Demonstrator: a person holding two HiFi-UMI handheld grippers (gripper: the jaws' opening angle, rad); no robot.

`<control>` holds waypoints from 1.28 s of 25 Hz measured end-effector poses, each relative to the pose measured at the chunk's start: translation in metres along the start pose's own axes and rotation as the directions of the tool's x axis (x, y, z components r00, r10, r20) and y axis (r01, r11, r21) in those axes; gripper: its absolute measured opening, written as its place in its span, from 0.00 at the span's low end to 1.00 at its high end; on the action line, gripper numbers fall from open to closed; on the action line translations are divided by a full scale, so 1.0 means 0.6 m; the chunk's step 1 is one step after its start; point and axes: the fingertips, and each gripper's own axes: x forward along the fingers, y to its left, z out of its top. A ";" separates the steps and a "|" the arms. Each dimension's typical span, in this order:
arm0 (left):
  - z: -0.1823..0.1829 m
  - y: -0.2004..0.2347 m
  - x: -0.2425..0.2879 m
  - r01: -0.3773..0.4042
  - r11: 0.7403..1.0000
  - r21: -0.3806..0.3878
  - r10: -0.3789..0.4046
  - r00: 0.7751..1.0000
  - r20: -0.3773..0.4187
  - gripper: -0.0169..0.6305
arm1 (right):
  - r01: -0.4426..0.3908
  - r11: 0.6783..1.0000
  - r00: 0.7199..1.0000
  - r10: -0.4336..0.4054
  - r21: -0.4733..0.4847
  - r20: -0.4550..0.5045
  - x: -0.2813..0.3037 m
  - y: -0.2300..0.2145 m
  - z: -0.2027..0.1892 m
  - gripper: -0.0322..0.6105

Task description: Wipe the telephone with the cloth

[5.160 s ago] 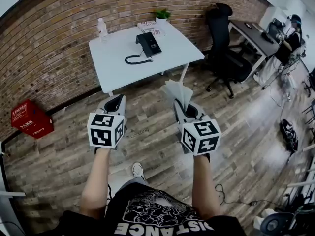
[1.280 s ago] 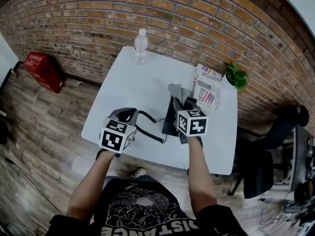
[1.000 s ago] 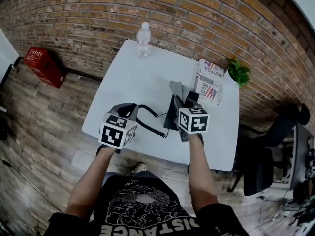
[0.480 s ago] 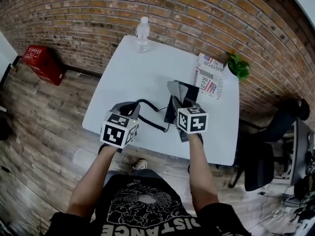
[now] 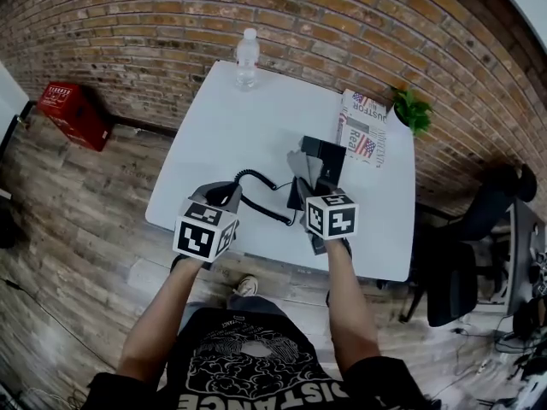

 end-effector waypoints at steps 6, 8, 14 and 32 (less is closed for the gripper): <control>-0.012 -0.001 -0.008 0.016 1.000 0.005 -0.016 1.000 -0.004 0.04 | 0.009 1.000 1.000 -0.009 0.014 -0.015 -0.010 0.012 -0.024 0.07; -0.014 0.000 -0.010 0.026 1.000 0.007 -0.026 1.000 -0.006 0.04 | 0.014 1.000 1.000 -0.014 0.020 -0.023 -0.013 0.018 -0.034 0.07; -0.023 -0.002 -0.017 0.045 0.999 0.014 -0.045 0.999 -0.015 0.04 | 0.007 0.999 0.999 -0.005 0.050 -0.041 -0.016 0.038 -0.063 0.07; -0.028 -0.002 -0.026 0.077 0.996 0.035 -0.077 0.997 -0.022 0.04 | 0.021 0.997 0.998 -0.017 0.073 -0.062 -0.033 0.066 -0.092 0.07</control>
